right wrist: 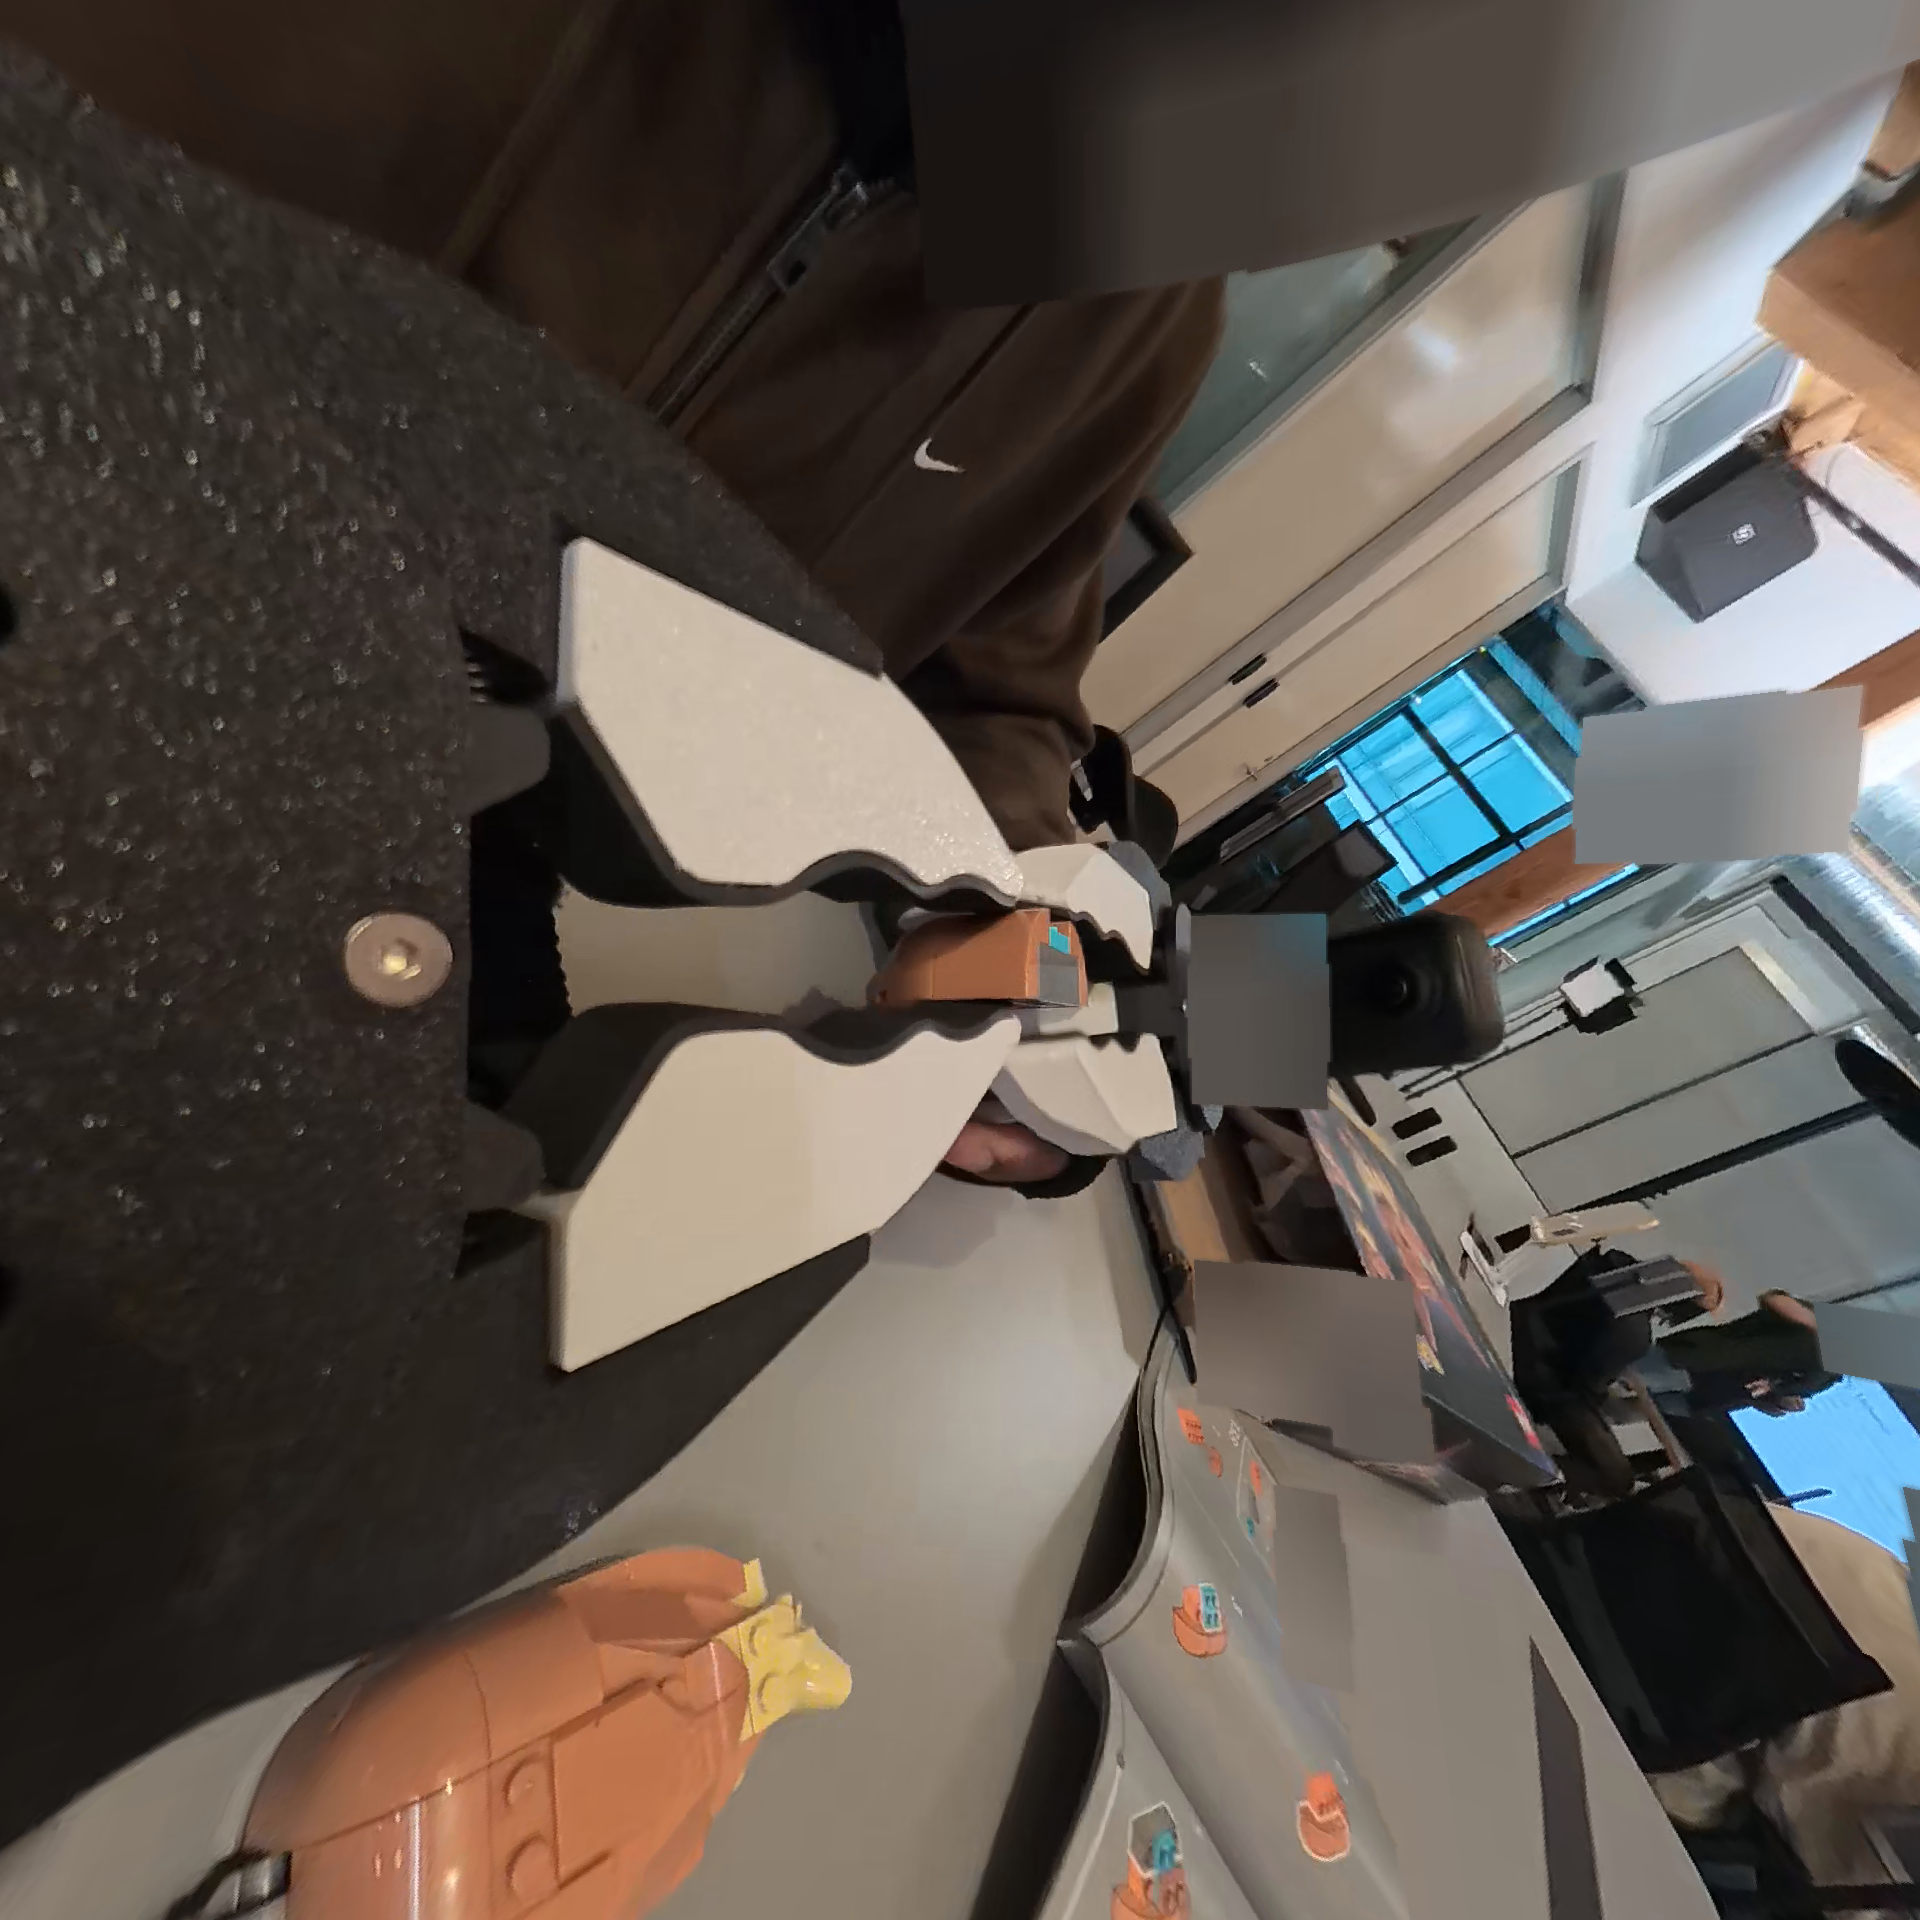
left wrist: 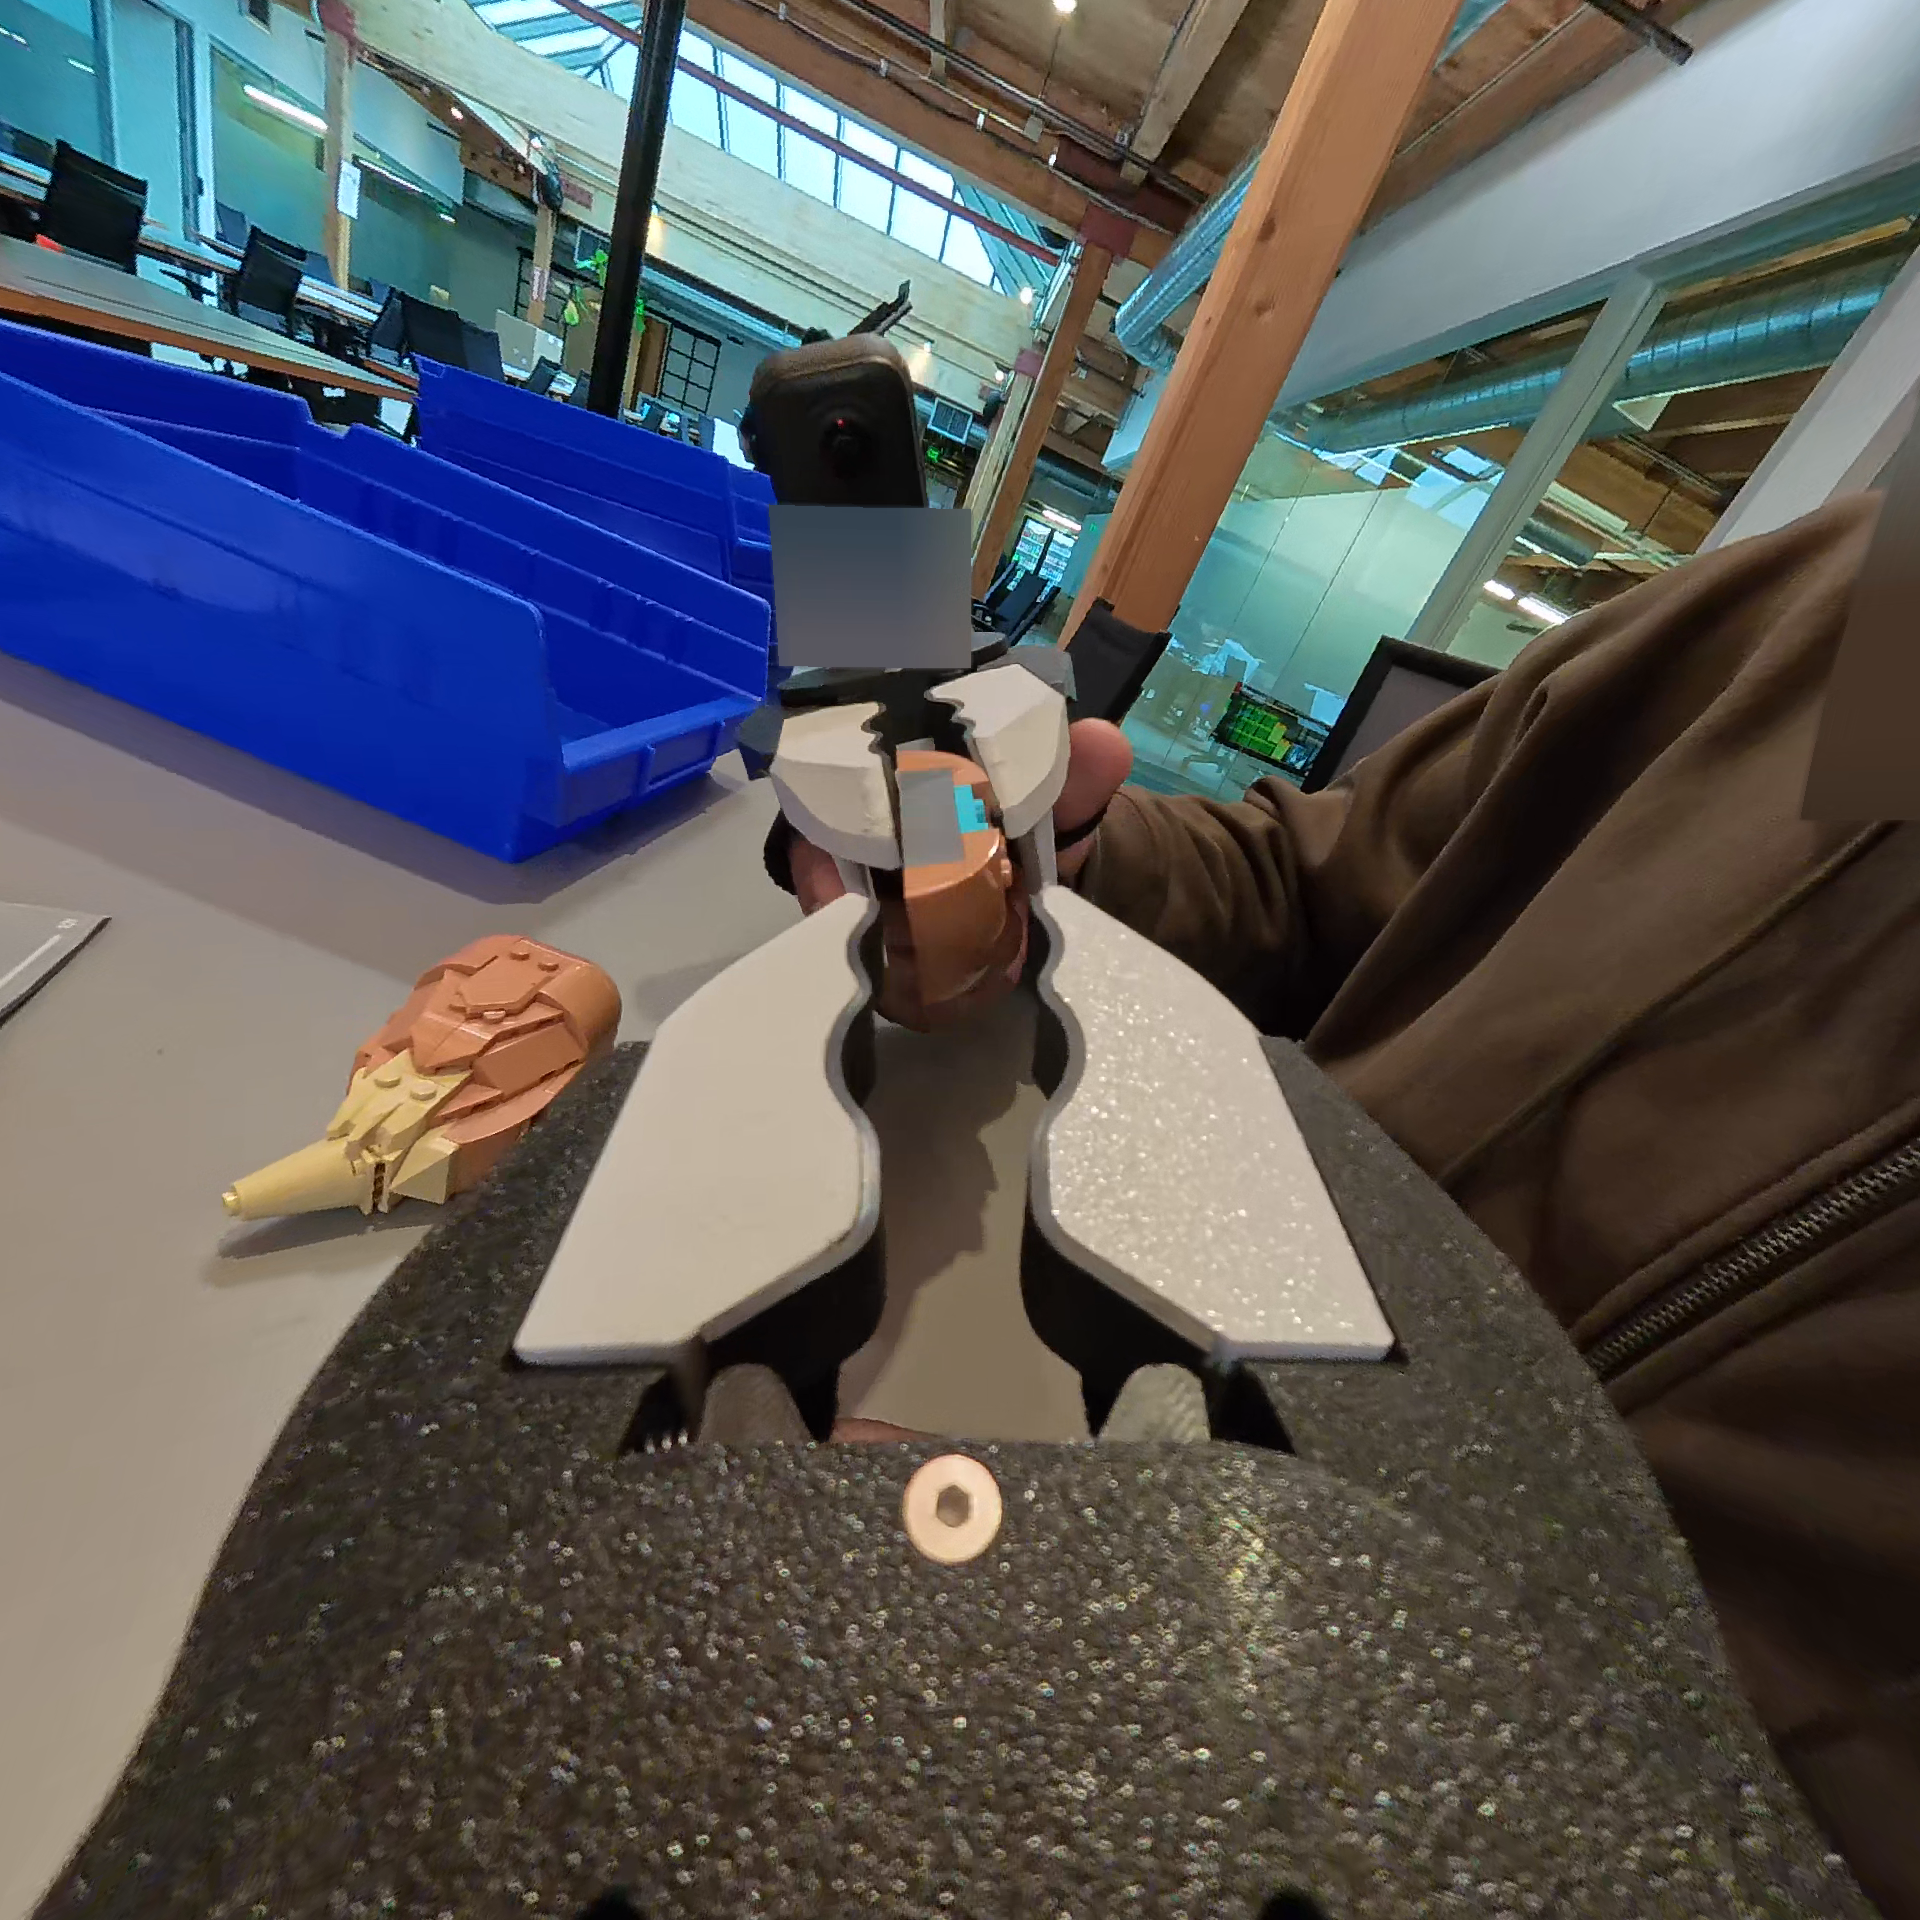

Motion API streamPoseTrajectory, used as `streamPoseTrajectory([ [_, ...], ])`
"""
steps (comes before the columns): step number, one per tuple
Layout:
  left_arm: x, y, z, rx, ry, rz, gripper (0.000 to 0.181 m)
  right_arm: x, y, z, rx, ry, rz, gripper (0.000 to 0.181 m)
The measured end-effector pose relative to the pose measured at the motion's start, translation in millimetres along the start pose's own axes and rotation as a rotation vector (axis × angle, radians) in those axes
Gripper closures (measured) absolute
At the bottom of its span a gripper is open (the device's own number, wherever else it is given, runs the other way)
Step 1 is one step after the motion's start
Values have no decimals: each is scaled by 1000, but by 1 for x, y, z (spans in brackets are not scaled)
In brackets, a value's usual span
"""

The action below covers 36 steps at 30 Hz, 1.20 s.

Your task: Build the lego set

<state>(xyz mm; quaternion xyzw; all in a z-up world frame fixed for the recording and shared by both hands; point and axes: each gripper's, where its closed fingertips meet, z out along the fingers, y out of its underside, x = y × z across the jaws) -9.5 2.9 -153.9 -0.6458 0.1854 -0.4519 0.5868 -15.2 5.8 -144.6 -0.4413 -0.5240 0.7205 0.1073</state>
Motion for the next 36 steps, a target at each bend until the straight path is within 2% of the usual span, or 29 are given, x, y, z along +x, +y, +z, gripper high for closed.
streamPoseTrajectory([
  [2, 1, 0, 0, 2, 4, 9, 162, 1, 3, 2, -12, 4, 2, 165],
  [15, -4, -2, -1, 25, 27, -98, 165, 5, -1, 3, 23, 12, 39, 164],
  [18, -8, -11, -7, 96, 28, -155, 165, 9, -5, -1, 56, 27, 58, 149],
  [23, -10, -11, -7, 102, 22, -167, 165, 12, 1, 4, 19, 54, 44, 155],
  [25, -11, -9, -6, 96, 21, -174, 165, 12, 3, 6, 12, 55, 40, 165],
  [33, -10, -10, -7, 98, 25, -172, 165, 11, 3, 6, 10, 48, 36, 166],
  [36, -14, -10, -6, 98, -20, -148, 164, 15, 3, 5, 7, 71, 46, 164],
])
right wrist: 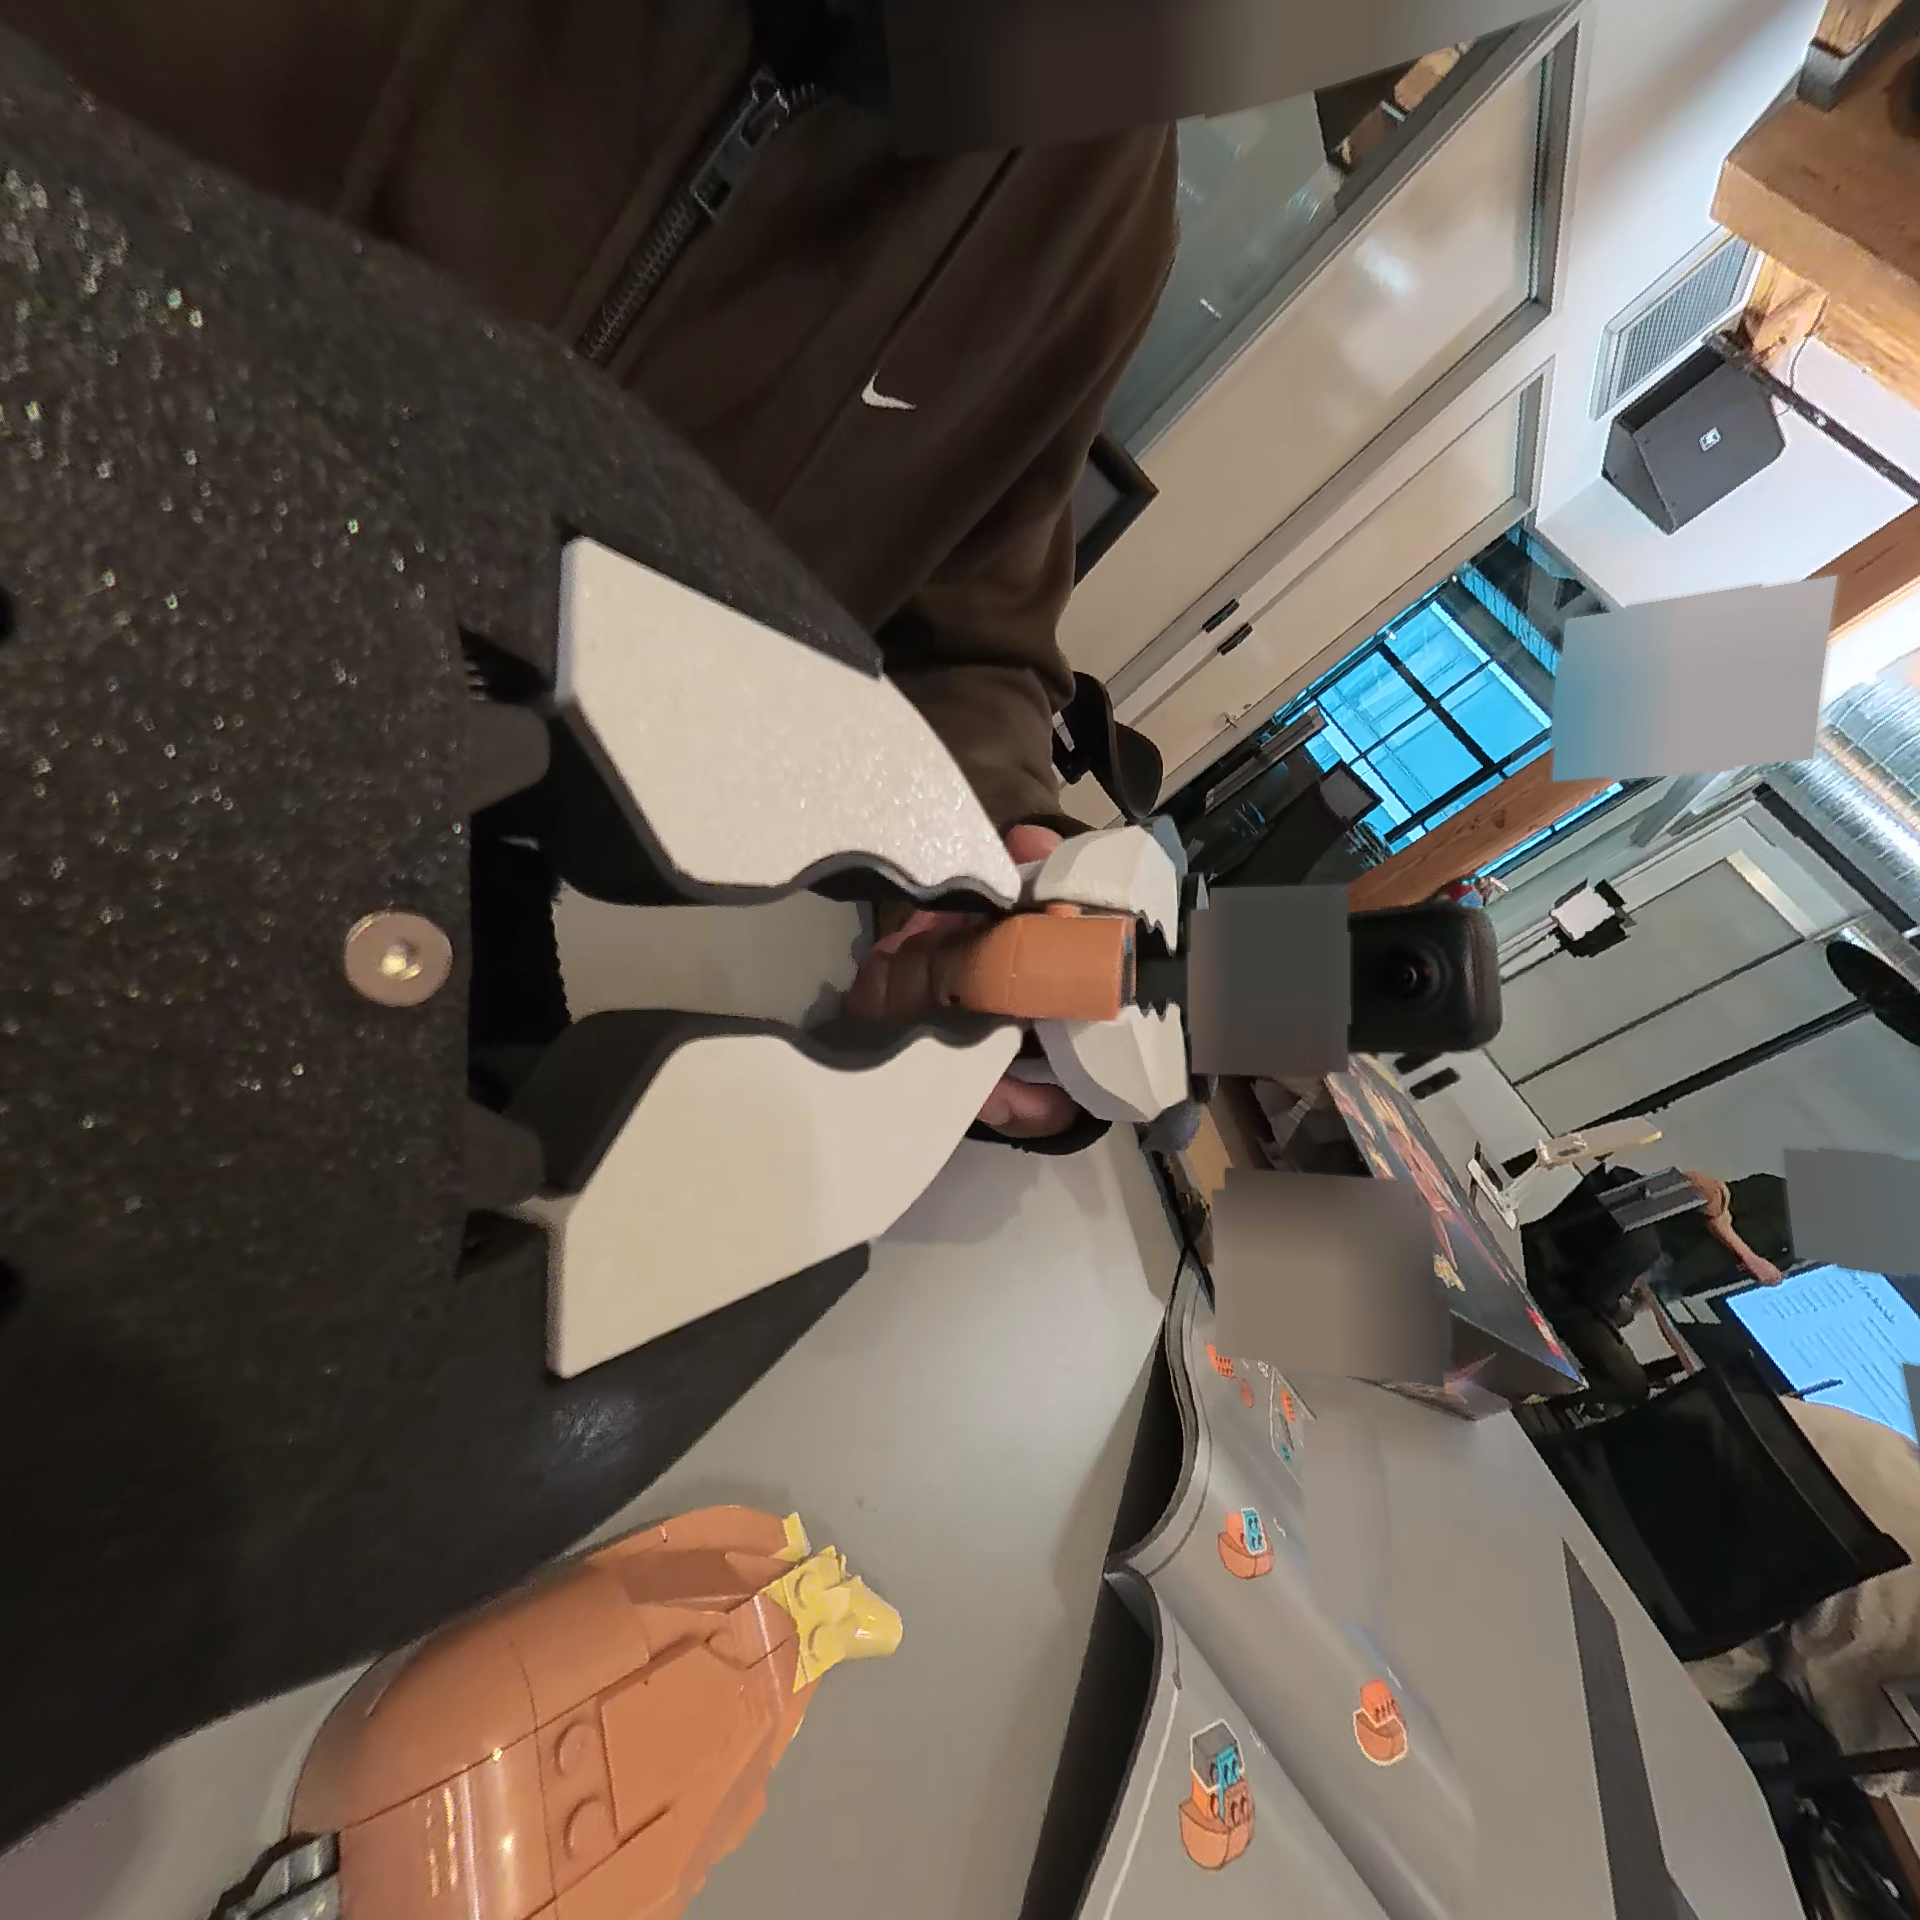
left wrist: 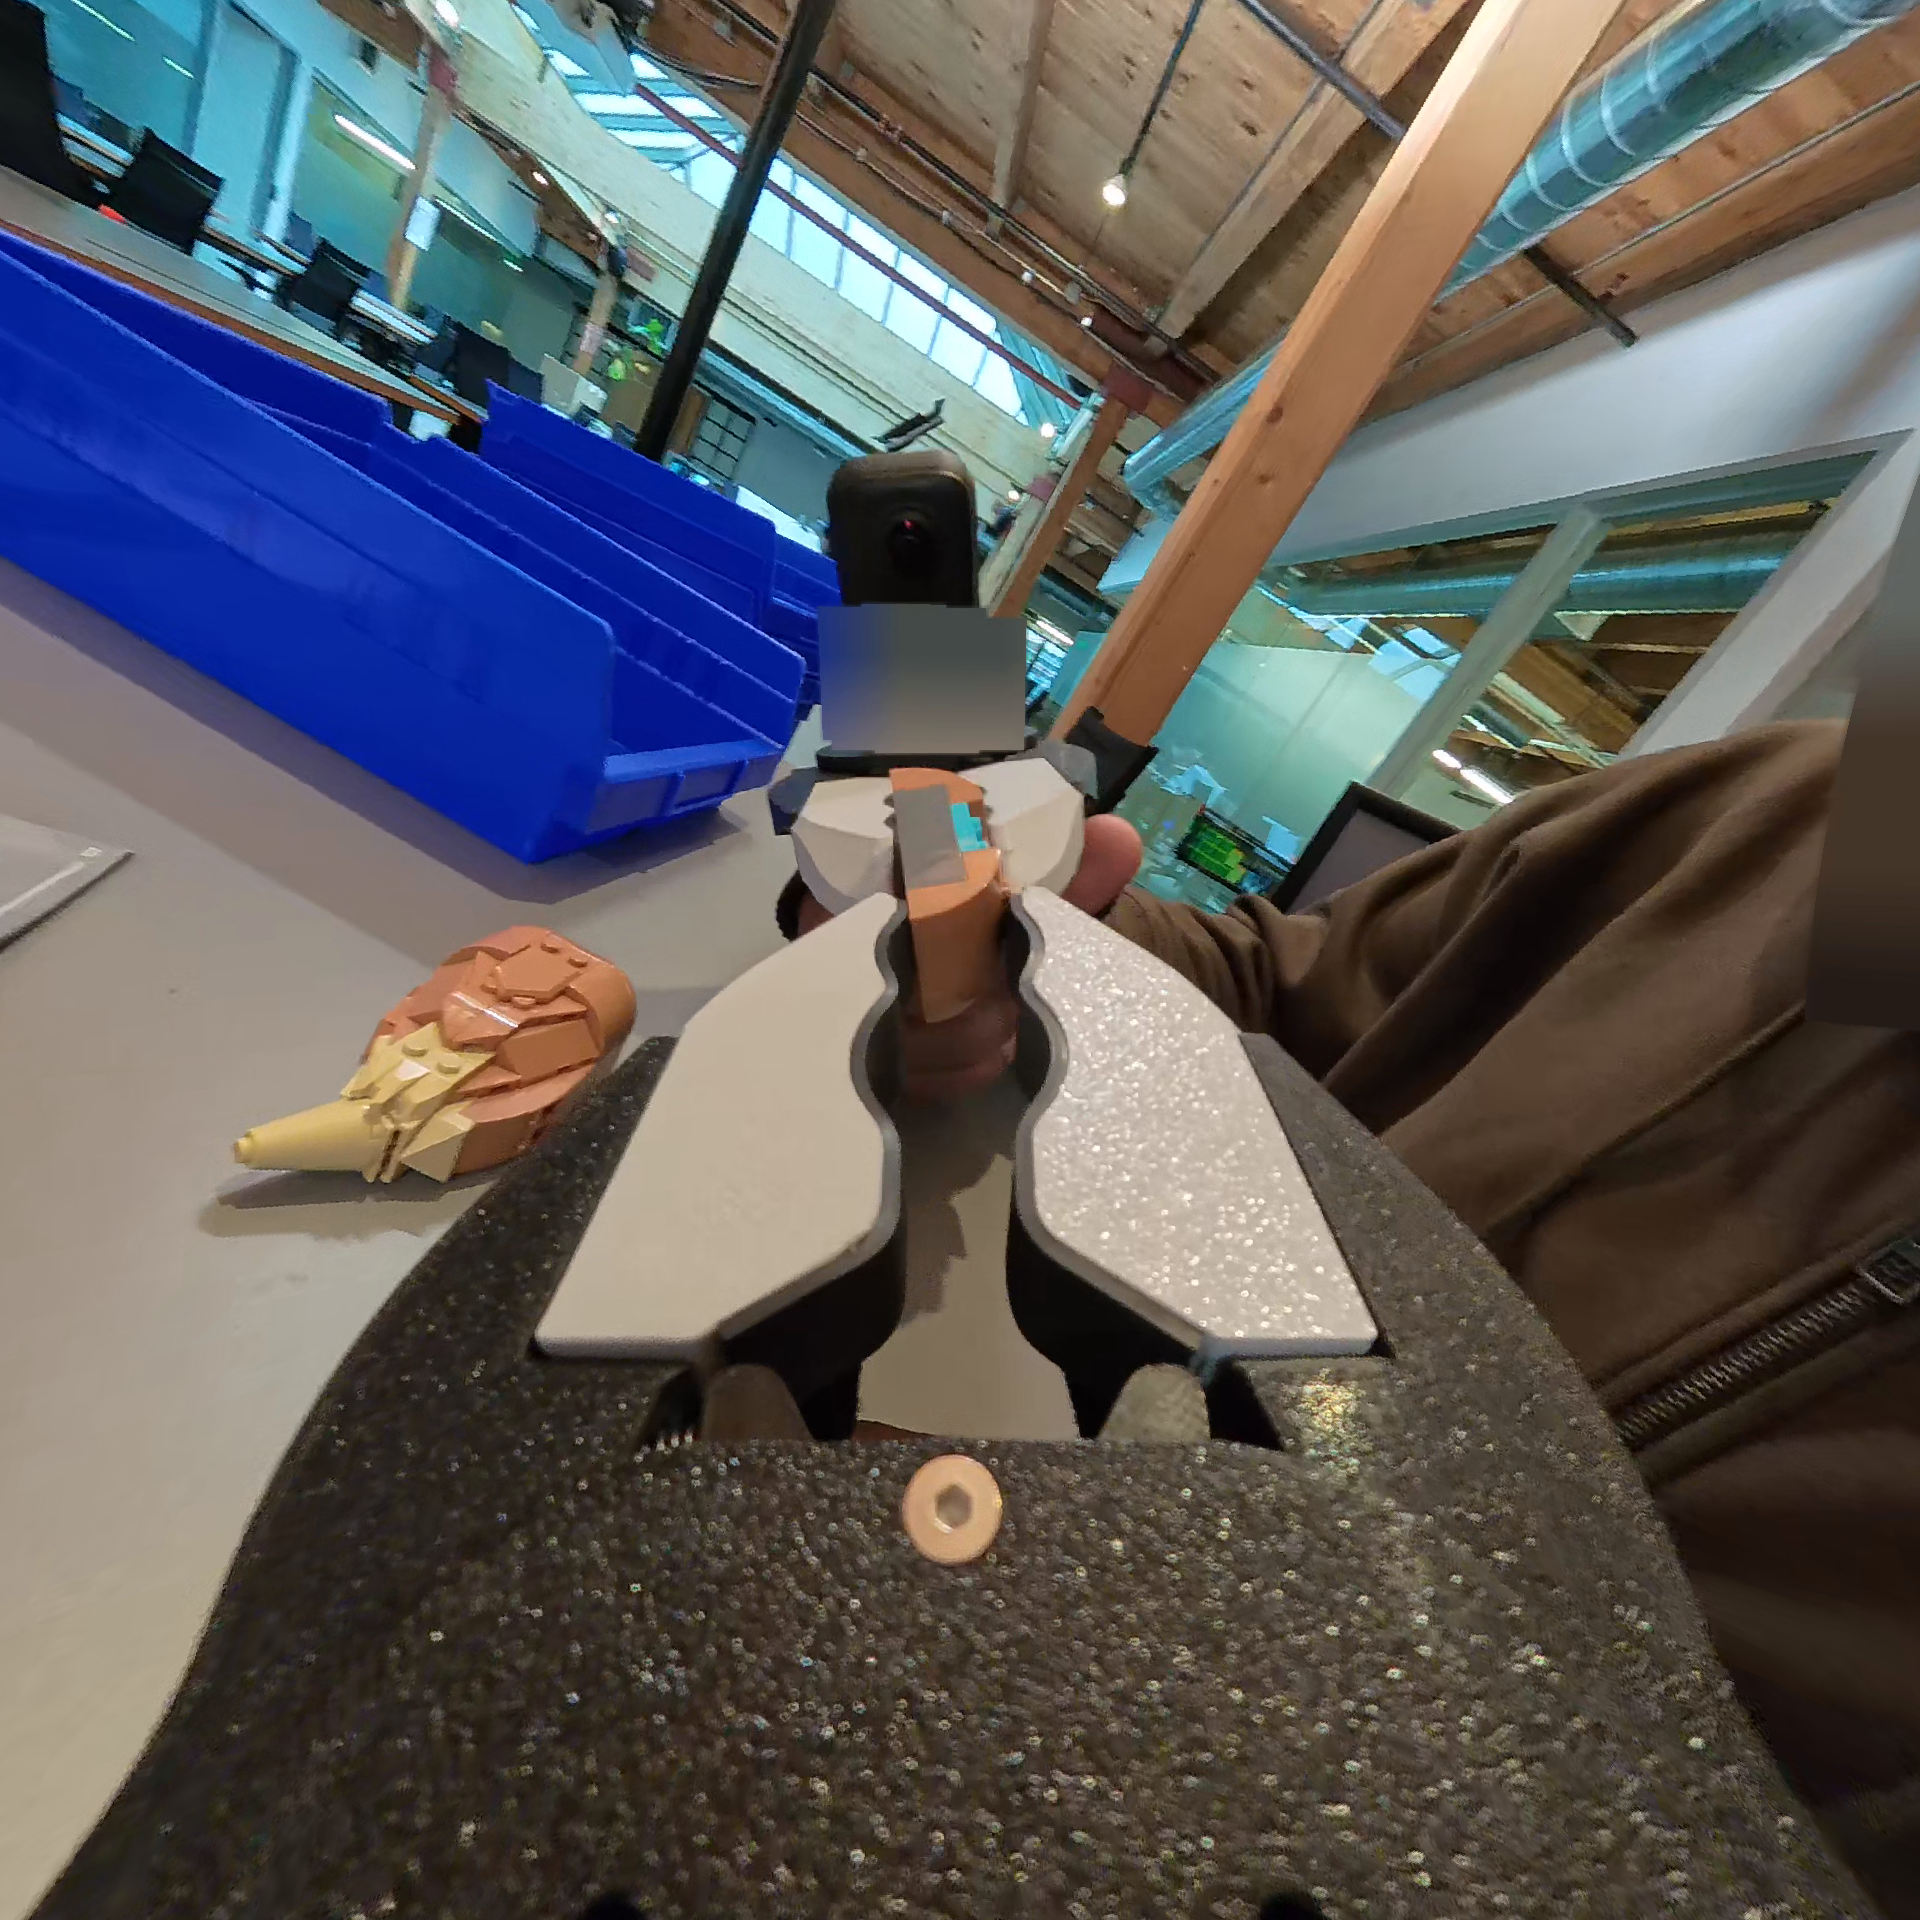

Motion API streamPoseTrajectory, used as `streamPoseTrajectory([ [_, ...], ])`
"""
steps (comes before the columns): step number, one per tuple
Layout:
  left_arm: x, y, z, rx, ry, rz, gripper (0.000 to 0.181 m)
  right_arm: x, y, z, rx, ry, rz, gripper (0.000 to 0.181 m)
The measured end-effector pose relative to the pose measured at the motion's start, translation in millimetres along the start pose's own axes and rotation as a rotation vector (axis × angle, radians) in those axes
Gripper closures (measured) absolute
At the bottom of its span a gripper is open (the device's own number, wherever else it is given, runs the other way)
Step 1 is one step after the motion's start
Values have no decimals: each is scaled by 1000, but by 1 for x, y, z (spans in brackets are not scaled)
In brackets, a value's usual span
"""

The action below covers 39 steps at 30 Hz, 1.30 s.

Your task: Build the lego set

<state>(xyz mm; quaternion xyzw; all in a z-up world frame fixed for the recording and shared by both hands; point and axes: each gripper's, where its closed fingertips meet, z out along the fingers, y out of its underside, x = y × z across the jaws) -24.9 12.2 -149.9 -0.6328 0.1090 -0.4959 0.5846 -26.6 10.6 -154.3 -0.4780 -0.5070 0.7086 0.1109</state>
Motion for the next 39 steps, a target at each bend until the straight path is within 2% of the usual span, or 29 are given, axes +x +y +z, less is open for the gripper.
streamPoseTrajectory([
  [2, -4, -3, -3, 17, -42, 13, 164, 5, 2, -4, -12, 36, -9, 144],
  [3, -6, -3, -4, 14, -52, 2, 164, 8, 2, -6, -17, 64, -24, 140],
  [6, -13, 3, -5, -25, -76, -70, 164, 17, 1, -16, -41, 146, -90, 140],
  [10, -16, 21, 2, -131, -90, -161, 164, 26, 17, -17, -165, 210, -161, 139],
  [14, -7, 35, 7, -214, -50, -183, 164, 21, 28, -10, -185, 125, -59, 139],
  [19, 0, 37, 8, -225, 5, -188, 164, 3, 26, -10, -156, -32, 25, 160],
  [23, 1, 39, 10, -239, 10, -174, 163, 2, 30, -13, -174, -52, 42, 161],
  [28, -2, 37, 9, -225, -6, -170, 148, 9, 35, -18, -223, -9, 56, 163],
  [31, -11, 34, 7, -220, -65, -117, 135, 19, 43, -23, -283, 43, 98, 163],
  [34, -21, 28, 4, -209, -151, 11, 125, 27, 57, -27, -364, 89, 129, 163],
  [39, -30, 10, -1, -132, -277, 261, 121, 40, 71, -29, -451, 178, 128, 163],
])
